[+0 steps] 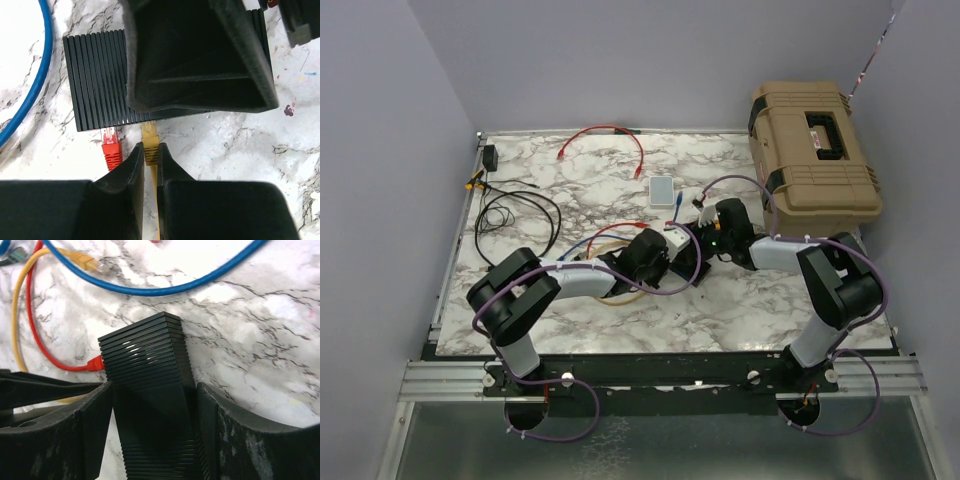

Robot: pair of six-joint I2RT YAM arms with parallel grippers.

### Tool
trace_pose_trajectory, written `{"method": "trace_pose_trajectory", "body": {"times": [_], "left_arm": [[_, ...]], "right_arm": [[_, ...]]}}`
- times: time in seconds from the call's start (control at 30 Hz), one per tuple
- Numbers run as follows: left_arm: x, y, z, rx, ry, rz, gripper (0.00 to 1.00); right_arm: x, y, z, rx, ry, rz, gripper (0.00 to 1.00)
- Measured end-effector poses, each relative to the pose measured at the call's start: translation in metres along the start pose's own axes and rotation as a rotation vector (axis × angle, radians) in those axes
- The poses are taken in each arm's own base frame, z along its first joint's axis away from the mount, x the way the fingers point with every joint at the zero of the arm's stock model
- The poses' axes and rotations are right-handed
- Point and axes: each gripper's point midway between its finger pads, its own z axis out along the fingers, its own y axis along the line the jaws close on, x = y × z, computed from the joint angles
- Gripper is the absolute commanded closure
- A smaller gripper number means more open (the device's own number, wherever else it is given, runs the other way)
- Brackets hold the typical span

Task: Insert the plug into the switch port
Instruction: Insert the connector into the switch port.

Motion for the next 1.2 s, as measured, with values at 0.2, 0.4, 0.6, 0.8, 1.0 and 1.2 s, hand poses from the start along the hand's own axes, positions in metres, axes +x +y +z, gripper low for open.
{"method": "trace_pose_trajectory", "body": {"times": [0.2,0.4,0.6,0.8,1.0,1.2], "left_arm": [[-0.005,-0.007,0.01,0.037,-0.034,0.003,1.0],[-0.015,-0.018,0.019,0.087,-0.069,0.01,0.89],[-0.034,-0.022,0.02,0.092,-0.115,0.017,0.62],[-0.065,-0.01,0.002,0.019,-0.175,0.031,0.47],[-0.101,0.013,-0.025,-0.1,-0.243,0.009,0.36],[-0.13,0.057,-0.044,-0.237,-0.295,-0.07,0.35]], "right_arm": [[-0.001,-0.012,-0.009,0.116,-0.018,0.032,0.28],[0.003,-0.025,-0.025,0.209,-0.049,0.117,0.2],[0.004,-0.029,-0.032,0.257,-0.065,0.167,0.13],[0.001,-0.035,-0.044,0.326,-0.109,0.206,0.07],[0.003,-0.042,-0.057,0.398,-0.148,0.232,0.05],[-0.001,-0.05,-0.072,0.476,-0.21,0.251,0.05]]}}
